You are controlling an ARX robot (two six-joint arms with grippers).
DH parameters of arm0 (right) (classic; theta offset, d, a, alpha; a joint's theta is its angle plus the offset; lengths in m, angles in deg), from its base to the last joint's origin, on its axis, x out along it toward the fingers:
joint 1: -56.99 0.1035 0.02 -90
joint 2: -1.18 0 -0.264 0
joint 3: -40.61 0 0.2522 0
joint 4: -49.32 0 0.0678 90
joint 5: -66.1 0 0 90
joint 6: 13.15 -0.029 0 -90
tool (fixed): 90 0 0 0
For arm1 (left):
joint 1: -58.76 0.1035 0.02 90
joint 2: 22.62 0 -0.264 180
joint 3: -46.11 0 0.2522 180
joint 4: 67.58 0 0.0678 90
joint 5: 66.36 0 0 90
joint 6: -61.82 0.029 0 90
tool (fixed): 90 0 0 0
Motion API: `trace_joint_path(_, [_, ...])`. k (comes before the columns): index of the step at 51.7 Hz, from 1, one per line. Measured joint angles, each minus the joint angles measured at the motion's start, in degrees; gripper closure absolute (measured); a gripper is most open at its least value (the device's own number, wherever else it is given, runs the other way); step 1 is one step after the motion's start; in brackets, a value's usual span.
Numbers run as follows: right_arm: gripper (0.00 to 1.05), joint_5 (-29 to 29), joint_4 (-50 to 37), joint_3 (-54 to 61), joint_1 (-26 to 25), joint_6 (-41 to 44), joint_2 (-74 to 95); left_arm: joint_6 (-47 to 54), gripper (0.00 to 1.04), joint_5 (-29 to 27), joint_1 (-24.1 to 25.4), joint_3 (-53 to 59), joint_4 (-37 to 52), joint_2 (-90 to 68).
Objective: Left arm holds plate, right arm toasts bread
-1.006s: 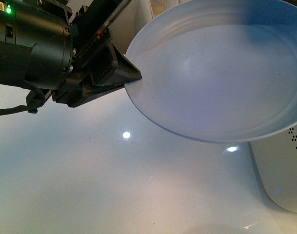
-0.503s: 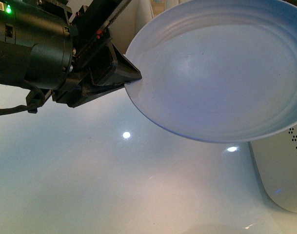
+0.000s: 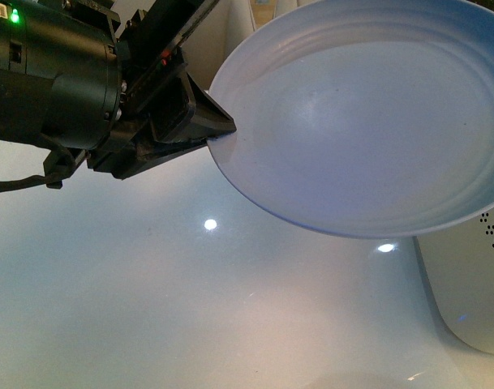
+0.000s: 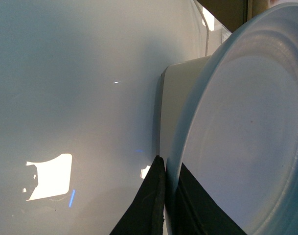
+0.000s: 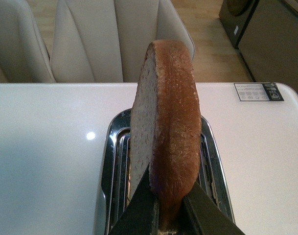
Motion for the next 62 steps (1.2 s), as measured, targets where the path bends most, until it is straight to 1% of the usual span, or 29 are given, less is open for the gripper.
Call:
trace_joint_path(22, [1.01, -1.0, -2.8, 1.9, 0.7, 1.2, 4.8, 0.0, 1.02, 0.0, 0.0, 0.0, 0.0, 0.0])
trace_joint_path(44, [1.01, -2.9, -2.4, 2.3, 1.9, 1.6, 8.5, 0.0, 1.02, 0.0, 0.0, 0.0, 0.0, 0.0])
trace_joint_path(62, [1.01, -2.0, -4.9, 3.7, 1.9, 0.3, 14.2, 0.0, 1.02, 0.0, 0.0, 0.0, 0.0, 0.0])
